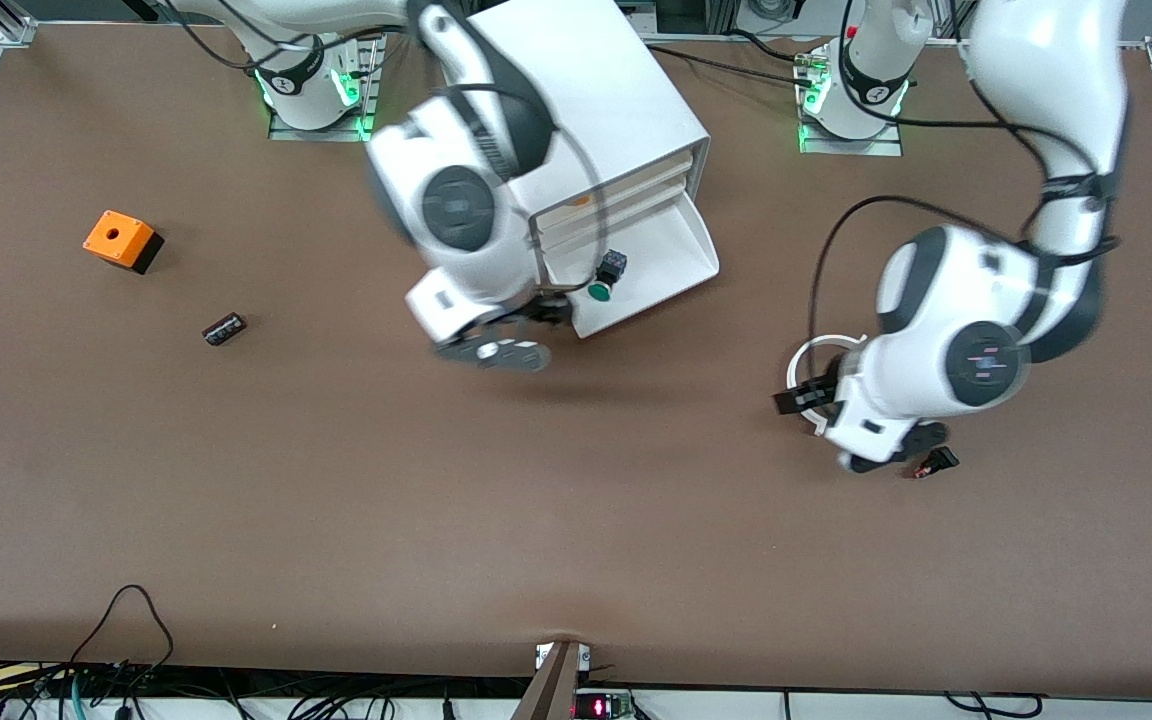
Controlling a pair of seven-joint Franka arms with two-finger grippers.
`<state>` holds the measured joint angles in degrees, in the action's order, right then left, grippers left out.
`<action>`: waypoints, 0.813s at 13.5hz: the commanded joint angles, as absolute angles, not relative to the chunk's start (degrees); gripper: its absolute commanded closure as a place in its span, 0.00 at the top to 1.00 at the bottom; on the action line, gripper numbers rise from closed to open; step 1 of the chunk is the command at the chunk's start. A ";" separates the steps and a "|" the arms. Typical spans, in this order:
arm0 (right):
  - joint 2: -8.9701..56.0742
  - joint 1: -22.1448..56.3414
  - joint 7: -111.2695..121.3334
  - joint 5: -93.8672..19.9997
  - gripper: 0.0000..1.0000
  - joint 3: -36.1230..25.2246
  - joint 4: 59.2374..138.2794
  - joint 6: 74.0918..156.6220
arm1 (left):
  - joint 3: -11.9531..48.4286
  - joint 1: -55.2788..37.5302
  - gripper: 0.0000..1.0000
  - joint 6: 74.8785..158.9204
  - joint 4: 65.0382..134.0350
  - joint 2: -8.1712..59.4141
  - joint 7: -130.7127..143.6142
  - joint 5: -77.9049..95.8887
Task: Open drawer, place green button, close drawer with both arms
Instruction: 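Withdraw the right gripper while the left gripper moves to the drawer front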
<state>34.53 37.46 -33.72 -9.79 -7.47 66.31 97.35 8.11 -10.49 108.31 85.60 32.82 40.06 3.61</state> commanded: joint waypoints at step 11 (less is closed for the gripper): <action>6.87 20.74 12.63 -9.14 1.00 -14.22 86.64 87.45 | 12.38 -20.39 0.99 124.74 104.50 31.82 50.80 7.28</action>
<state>13.23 20.44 8.42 -9.86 -12.84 79.63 86.75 10.08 -20.77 127.91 103.29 33.61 51.25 5.16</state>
